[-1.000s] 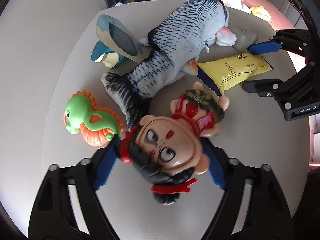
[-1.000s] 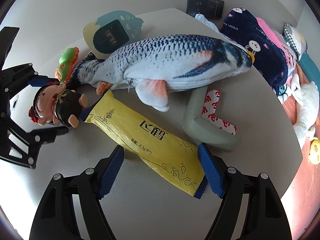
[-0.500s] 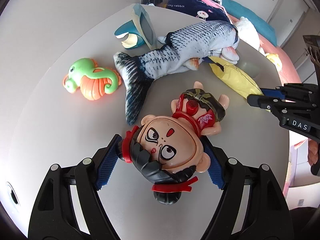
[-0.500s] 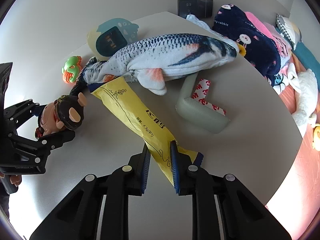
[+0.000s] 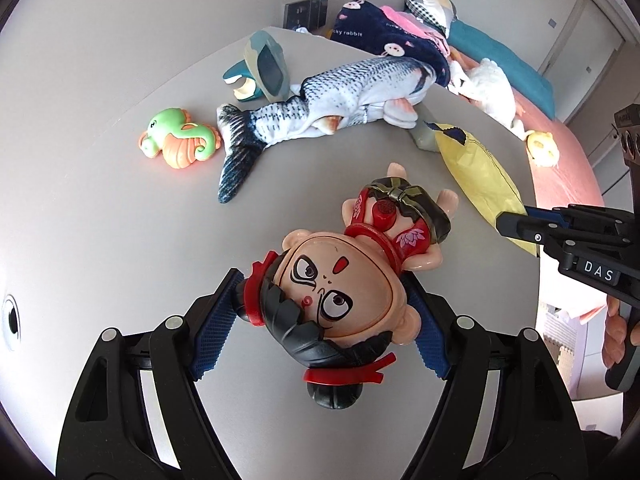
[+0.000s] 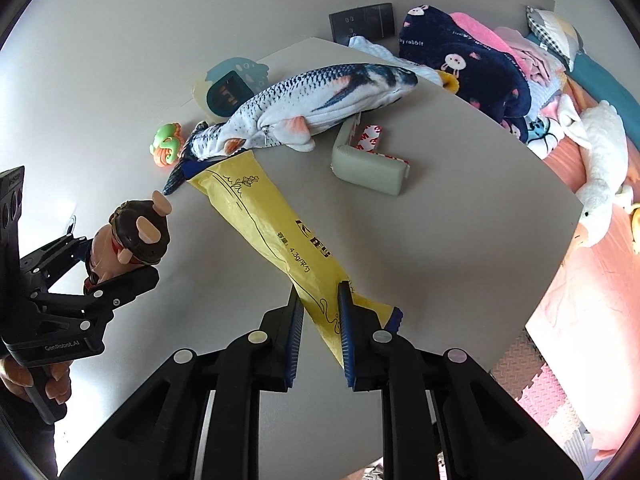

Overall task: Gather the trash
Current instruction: 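Carry the cartoon doll and yellow packet over the black trash bin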

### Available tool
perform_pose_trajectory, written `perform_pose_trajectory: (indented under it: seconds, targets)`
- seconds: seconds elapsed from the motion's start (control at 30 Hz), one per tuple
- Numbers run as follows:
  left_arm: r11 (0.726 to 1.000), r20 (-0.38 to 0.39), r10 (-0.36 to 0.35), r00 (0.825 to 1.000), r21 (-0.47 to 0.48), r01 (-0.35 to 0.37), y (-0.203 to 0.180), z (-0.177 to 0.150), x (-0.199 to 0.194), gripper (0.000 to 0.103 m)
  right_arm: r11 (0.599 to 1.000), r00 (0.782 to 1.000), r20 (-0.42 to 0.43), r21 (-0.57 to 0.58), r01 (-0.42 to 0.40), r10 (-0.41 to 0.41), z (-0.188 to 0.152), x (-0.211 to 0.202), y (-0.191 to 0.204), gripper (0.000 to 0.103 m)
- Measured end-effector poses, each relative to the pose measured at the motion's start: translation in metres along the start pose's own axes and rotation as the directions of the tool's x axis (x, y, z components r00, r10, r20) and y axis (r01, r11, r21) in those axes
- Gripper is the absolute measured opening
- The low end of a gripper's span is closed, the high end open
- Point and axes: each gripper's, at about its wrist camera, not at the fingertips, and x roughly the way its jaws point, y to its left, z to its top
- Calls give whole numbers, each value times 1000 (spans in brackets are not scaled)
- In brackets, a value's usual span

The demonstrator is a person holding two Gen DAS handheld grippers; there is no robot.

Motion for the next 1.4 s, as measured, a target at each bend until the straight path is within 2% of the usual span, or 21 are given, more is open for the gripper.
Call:
perform_pose_trajectory:
  seconds: [0.47,0.8,1.17,1.4]
  targets:
    - [997,1,-41,999,67,41,-75,-22,-11,75,998,997,80,61,2,-7,-48,-57,-35,19]
    - [984,3,-95,996,151,93,-134,-22,-11,75,992,993,115,124,19,-34,-81,-91,-73,19]
    - [948,-40,-167,985,268,171,-208,-22,3,75,977,987,133,201,65,-93,-115,-123,-120,19]
    - [912,-89,-197,976,350,215,-251,-22,15,75,954,983,127,284,93,-133,-140,-137,-154,19]
